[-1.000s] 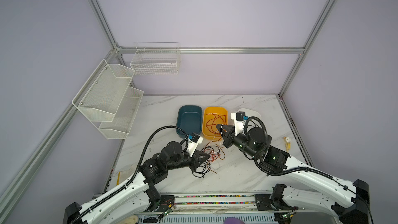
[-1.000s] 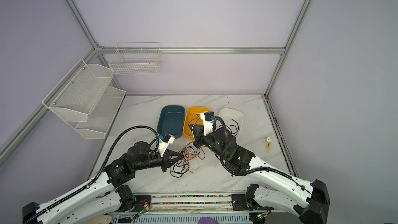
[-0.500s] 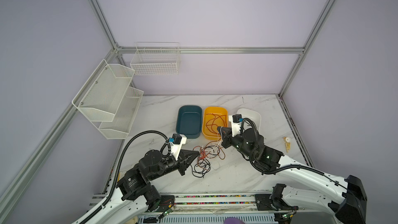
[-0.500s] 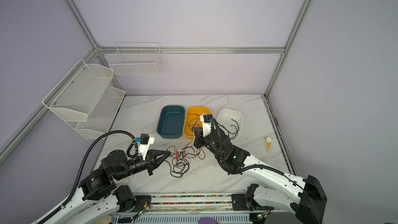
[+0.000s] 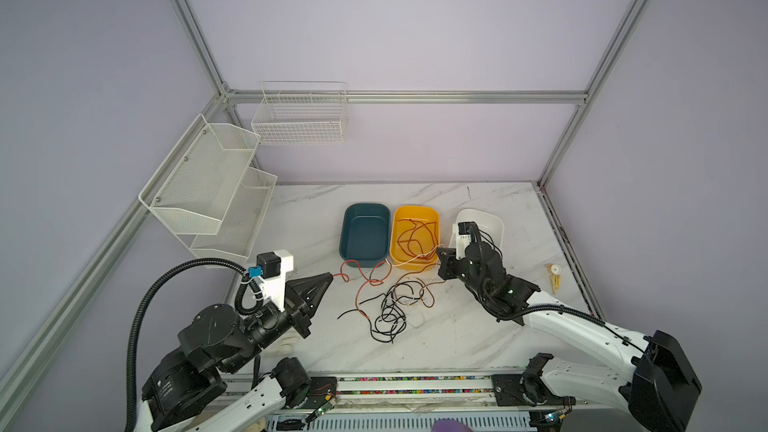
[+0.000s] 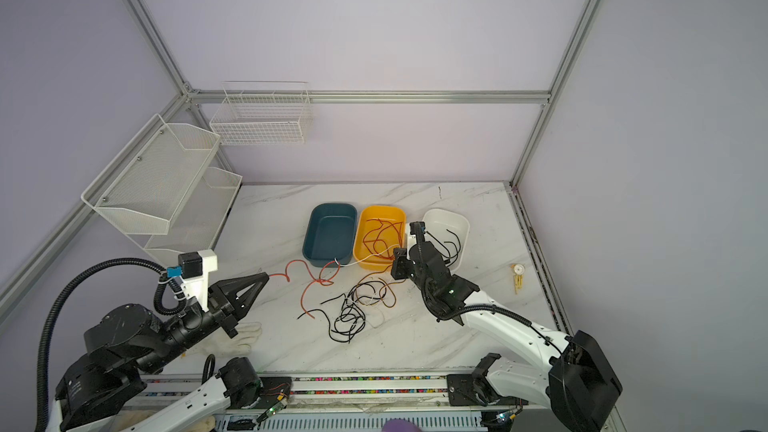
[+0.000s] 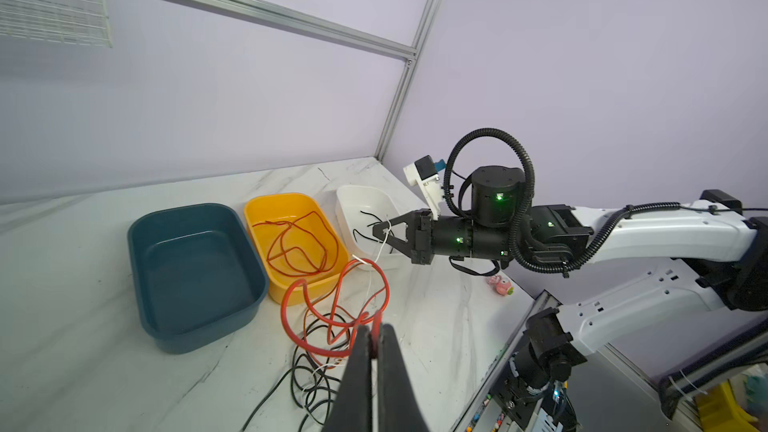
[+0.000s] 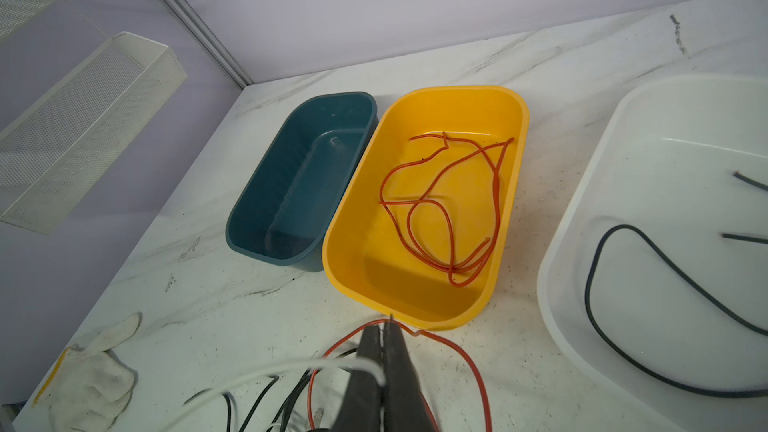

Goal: Untangle the cables

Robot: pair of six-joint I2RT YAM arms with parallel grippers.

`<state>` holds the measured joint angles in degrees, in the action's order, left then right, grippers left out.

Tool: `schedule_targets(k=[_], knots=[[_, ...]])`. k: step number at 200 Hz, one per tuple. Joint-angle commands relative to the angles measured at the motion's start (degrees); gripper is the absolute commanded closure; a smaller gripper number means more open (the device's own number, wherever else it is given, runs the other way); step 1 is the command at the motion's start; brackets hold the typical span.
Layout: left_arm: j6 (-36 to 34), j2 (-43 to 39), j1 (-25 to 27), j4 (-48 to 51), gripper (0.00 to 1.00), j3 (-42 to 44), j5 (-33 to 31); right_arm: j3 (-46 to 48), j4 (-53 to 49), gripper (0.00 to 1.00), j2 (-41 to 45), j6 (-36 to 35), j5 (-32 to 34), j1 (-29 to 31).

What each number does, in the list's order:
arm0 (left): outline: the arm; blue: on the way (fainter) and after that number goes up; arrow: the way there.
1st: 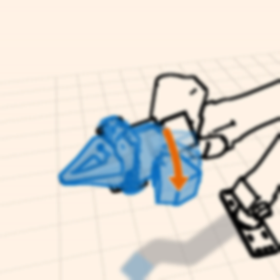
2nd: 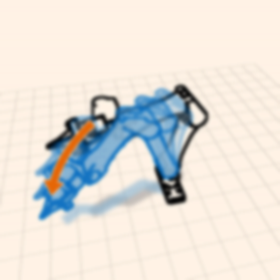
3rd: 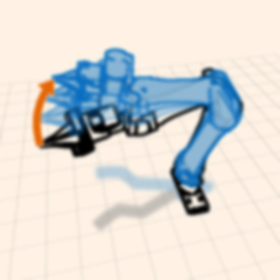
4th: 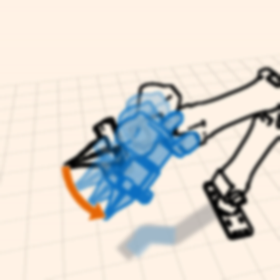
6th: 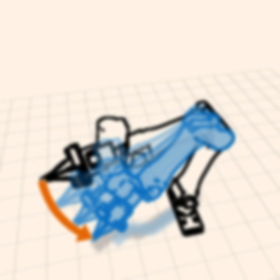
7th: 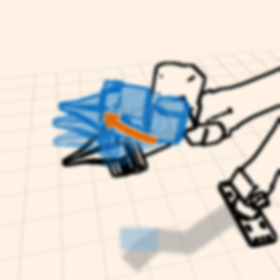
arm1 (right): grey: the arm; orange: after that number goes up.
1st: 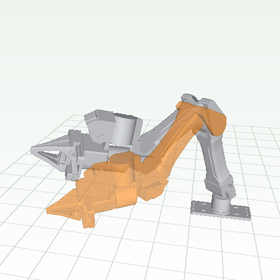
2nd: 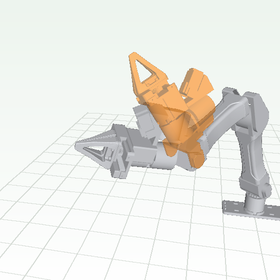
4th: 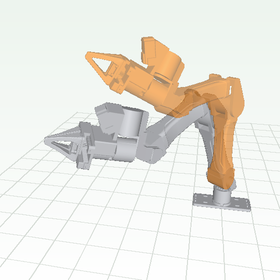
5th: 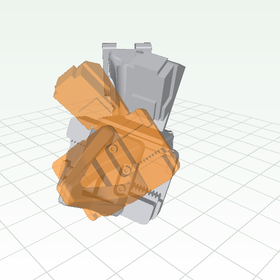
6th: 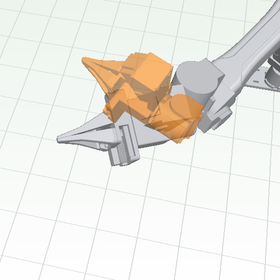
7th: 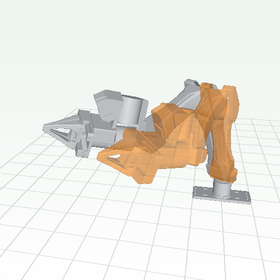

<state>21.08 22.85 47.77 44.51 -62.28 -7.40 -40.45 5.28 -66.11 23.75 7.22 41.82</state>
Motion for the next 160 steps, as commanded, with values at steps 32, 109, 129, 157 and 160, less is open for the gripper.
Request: schedule_targets(k=[32,109,129,157,160], knots=[[-3.67,1.44,0.30,9.73,1.00,-10.81,-11.25,-0.20,-4.26,1.00,-1.66,0.75,-2.12,-4.73],[-5.86,7.66,0.31,7.61,1.00,-12.71,-8.67,1.59,-1.76,1.00,3.51,-1.34,-7.79,-6.23],[-7.52,11.04,0.31,4.42,1.00,-12.33,-7.62,-0.49,-2.83,1.00,5.92,-3.67,-8.59,-6.23],[-10.54,17.22,0.31,-1.00,1.00,-12.76,-4.50,-3.28,-4.29,1.00,9.50,-5.60,-9.16,-6.23],[-10.81,18.20,0.31,-1.61,1.00,-12.84,-4.20,-3.45,-4.38,1.00,9.94,-5.60,-9.20,-6.19]])
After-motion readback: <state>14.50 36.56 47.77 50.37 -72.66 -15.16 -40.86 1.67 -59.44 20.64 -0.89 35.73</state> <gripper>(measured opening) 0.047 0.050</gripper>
